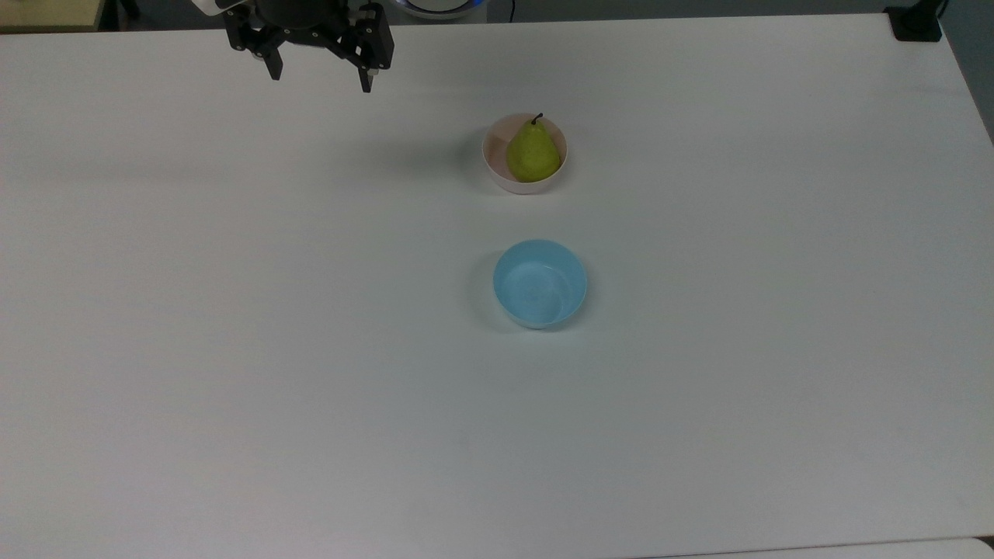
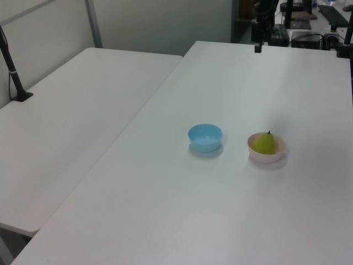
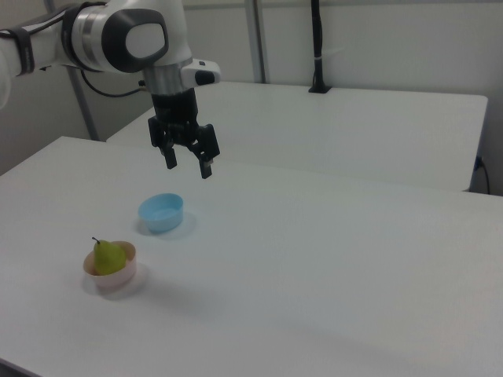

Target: Pick up a pear from the bowl

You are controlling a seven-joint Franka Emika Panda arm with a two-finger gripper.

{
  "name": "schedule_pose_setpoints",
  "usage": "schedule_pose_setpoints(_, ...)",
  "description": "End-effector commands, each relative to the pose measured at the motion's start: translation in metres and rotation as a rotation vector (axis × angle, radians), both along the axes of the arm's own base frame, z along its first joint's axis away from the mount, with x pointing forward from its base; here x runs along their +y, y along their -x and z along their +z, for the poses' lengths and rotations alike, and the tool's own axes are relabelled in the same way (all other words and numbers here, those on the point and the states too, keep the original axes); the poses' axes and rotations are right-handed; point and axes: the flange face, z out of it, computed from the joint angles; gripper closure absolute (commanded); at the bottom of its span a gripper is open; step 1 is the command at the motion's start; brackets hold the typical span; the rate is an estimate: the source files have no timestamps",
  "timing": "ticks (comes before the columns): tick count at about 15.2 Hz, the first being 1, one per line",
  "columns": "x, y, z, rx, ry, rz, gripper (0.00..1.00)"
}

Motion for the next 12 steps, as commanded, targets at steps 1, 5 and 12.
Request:
schedule_pose_setpoints(1, -0.006, 0.015, 0.015, 0.021, -0.013, 0.031, 0.00)
schedule_pose_setpoints(5, -0.004, 0.015, 0.016, 0.025, -0.017, 0.034, 0.00)
schedule_pose_setpoints(12, 0.062, 0.012, 0.012, 0.038, -0.016, 0.194, 0.00)
